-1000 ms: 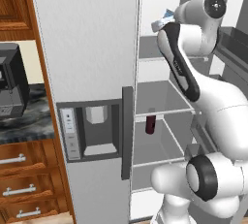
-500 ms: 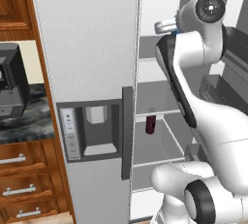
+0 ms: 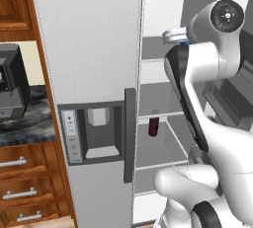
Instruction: Take out the milk from the fridge and place it on the tray on the counter. Then take the sugar cube near the tray and place it in the tray.
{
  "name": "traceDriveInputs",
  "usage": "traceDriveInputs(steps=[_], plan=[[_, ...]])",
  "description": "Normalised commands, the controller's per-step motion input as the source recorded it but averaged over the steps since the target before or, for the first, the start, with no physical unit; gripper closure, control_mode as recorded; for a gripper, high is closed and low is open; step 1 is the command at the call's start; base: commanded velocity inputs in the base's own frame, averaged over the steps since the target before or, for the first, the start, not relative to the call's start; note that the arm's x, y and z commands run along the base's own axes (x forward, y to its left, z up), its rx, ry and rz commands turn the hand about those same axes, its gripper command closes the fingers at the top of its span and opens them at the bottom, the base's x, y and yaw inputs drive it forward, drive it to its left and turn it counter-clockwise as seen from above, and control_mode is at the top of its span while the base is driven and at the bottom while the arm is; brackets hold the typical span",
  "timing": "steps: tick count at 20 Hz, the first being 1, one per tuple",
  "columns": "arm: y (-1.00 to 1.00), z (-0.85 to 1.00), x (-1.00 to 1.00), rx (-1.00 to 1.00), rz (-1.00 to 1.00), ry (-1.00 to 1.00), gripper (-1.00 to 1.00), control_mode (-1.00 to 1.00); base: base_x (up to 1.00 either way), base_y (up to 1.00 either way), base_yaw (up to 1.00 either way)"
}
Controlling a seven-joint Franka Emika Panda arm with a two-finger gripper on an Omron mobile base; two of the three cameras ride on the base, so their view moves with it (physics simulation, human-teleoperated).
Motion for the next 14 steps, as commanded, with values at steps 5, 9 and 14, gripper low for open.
traceDriveInputs(steps=[5,9,14], plan=[[0.0,-0.33,-0.42,0.0,0.0,0.01,1.0,-1.0,0.0,0.0,0.0],[0.0,-0.26,-0.31,0.0,0.0,0.01,1.0,-1.0,0.0,0.0,0.0],[0.0,-0.1,-0.3,0.0,0.0,0.0,1.0,-1.0,0.0,0.0,0.0]])
